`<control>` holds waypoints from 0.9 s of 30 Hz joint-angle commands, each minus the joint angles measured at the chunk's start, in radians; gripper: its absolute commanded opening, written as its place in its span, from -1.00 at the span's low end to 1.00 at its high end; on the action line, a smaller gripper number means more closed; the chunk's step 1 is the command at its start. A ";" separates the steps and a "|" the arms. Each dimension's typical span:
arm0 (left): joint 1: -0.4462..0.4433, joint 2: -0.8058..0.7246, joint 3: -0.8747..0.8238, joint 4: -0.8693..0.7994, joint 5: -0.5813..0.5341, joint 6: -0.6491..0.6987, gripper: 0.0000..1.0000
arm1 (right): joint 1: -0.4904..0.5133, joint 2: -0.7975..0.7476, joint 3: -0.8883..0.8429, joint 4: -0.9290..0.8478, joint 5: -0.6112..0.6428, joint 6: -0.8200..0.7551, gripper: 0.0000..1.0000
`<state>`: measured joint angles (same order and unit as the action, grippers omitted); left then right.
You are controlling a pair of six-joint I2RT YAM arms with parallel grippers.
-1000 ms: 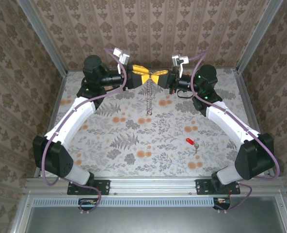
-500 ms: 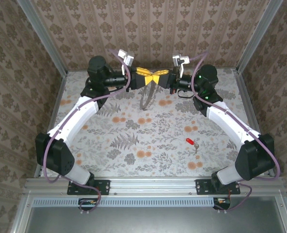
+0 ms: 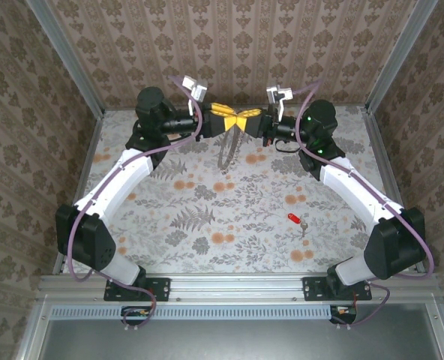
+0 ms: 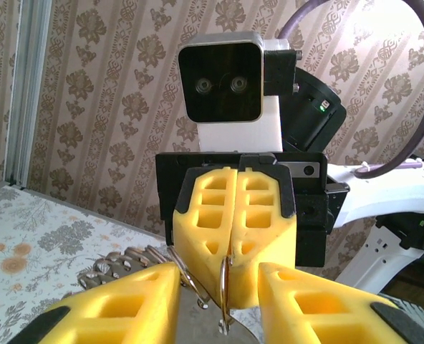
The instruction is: Put the keys on the keyring
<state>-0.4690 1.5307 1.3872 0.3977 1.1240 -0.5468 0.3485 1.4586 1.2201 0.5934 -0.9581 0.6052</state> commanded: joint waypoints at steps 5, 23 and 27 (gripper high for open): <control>0.044 -0.027 -0.022 0.091 0.000 -0.053 -0.33 | -0.006 -0.040 -0.007 0.013 -0.001 -0.021 -1.00; 0.020 -0.004 -0.005 0.066 0.049 -0.037 -0.26 | -0.008 -0.038 -0.007 0.019 -0.001 -0.016 -1.00; 0.019 -0.003 -0.004 0.066 0.047 -0.037 -0.36 | -0.008 -0.040 -0.007 0.016 0.001 -0.018 -1.00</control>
<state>-0.4461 1.5307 1.3701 0.4492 1.1492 -0.5903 0.3447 1.4578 1.2156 0.5903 -0.9550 0.6018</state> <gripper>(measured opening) 0.327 0.065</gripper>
